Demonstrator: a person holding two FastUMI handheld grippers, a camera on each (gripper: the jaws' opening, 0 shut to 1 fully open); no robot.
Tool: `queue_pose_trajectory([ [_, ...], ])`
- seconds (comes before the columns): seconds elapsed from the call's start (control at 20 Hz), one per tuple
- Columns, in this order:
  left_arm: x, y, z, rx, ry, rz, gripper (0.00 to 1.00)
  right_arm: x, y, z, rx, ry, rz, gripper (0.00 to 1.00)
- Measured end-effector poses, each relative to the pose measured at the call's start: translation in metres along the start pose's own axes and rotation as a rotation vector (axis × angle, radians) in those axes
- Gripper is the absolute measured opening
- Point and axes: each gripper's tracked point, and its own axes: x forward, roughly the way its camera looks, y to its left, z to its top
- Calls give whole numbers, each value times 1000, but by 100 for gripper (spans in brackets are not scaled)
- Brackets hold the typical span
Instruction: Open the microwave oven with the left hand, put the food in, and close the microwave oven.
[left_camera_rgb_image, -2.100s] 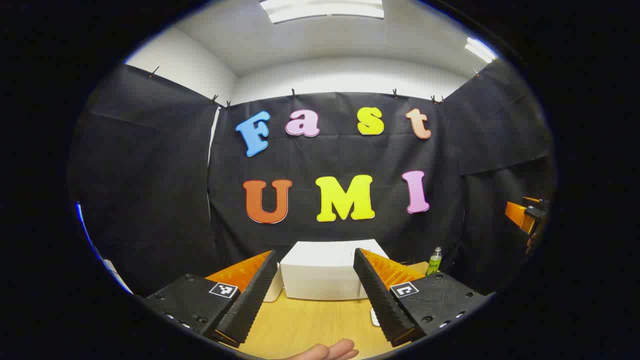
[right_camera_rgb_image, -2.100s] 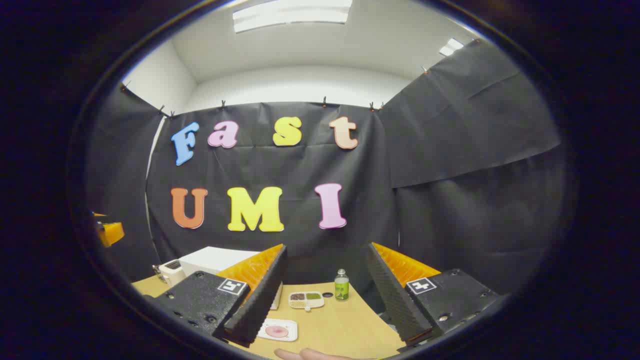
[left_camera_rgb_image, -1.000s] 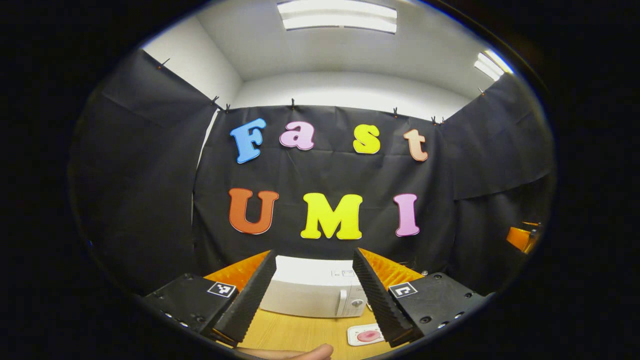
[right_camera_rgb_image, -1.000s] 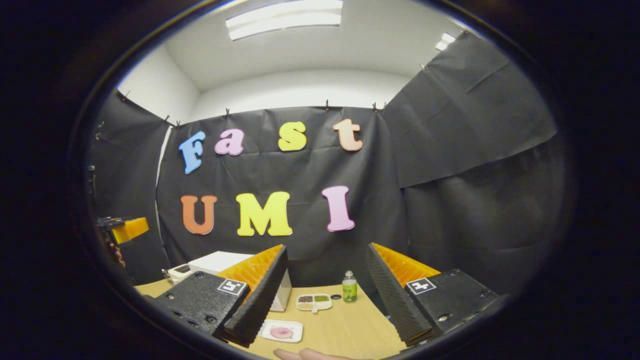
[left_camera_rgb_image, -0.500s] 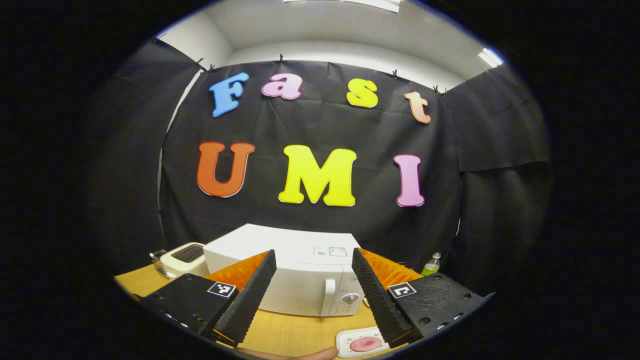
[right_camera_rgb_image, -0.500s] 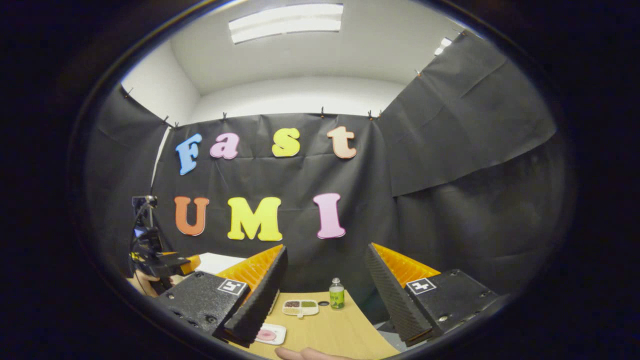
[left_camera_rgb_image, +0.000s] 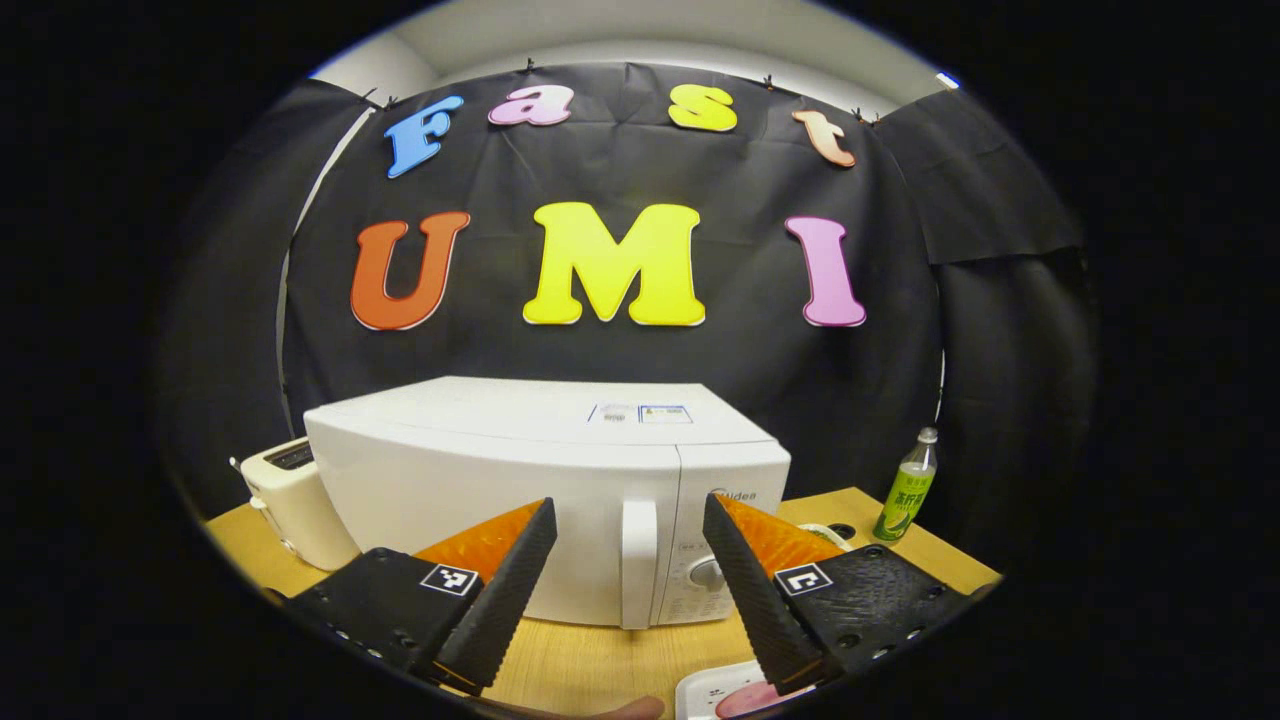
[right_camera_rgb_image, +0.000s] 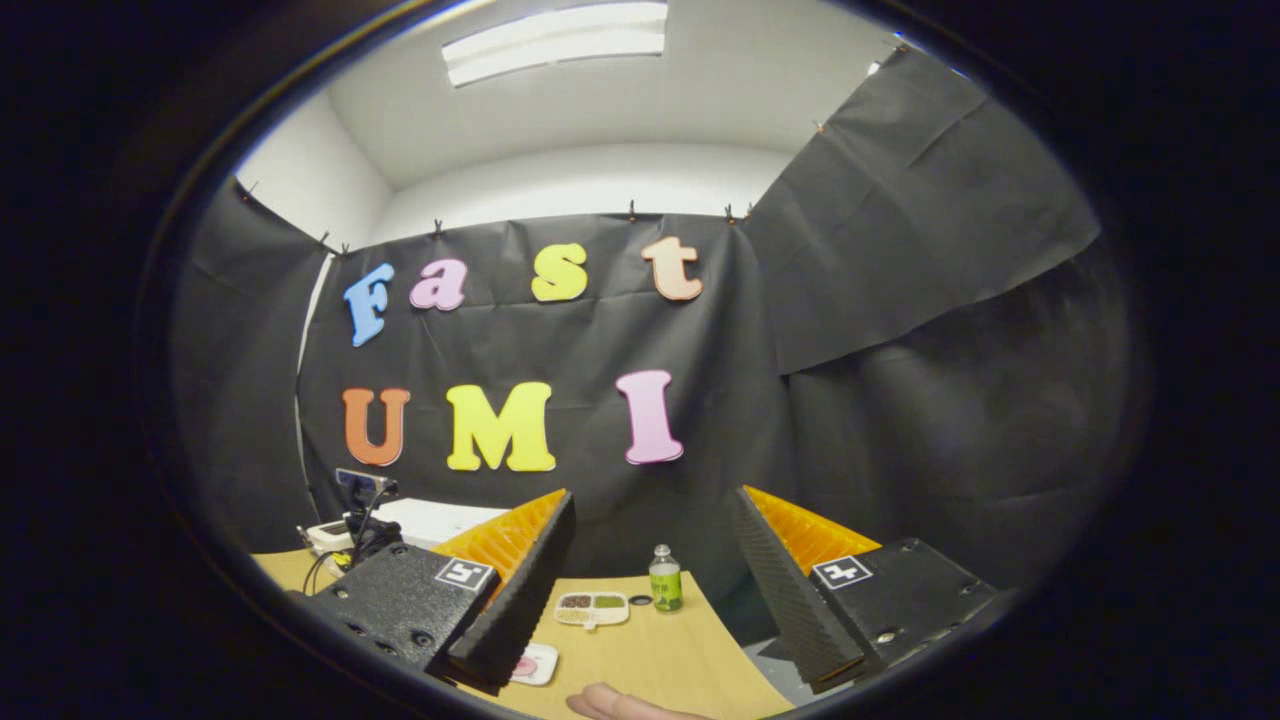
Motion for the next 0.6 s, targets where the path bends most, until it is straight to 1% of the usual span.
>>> queue_pose_trajectory([
  [0.05, 7, -2, -12, -2, 19, -2, 91, 2, -3, -6, -2, 8, -2, 100],
  [0.1, 13, 1, -22, 2, 37, 14, 89, 3, -5, -11, 0, 15, -3, 92],
  [0.15, 18, 1, -33, -5, 55, 18, 80, 5, -7, -13, 9, 13, -4, 92],
  [0.2, 24, -3, -42, -21, 71, -2, 77, 8, -8, -15, 16, 14, -2, 100],
  [0.25, 27, -6, -49, -31, 81, -15, 75, 10, -10, -19, 18, 19, -3, 92],
  [0.3, 30, -6, -52, -30, 83, -16, 60, 13, -14, -25, 19, 25, -6, 92],
  [0.35, 32, -3, -56, -24, 85, -10, 72, 16, -17, -29, 19, 32, -10, 92],
  [0.4, 33, -3, -51, -25, 51, -19, 72, 19, -19, -34, 18, 41, -14, 92],
  [0.45, 33, -3, -54, -27, 49, -23, 71, 22, -20, -41, 13, 53, -16, 100],
  [0.5, 32, 3, -52, 5, 12, -4, 70, 25, -22, -48, 8, 66, -16, 100],
  [0.55, 34, -1, -53, 28, 1, -29, 55, 27, -23, -55, 2, 80, -17, 92],
  [0.6, 32, -3, -53, 51, -12, -28, 41, 30, -23, -61, -2, 96, -17, 100],
])
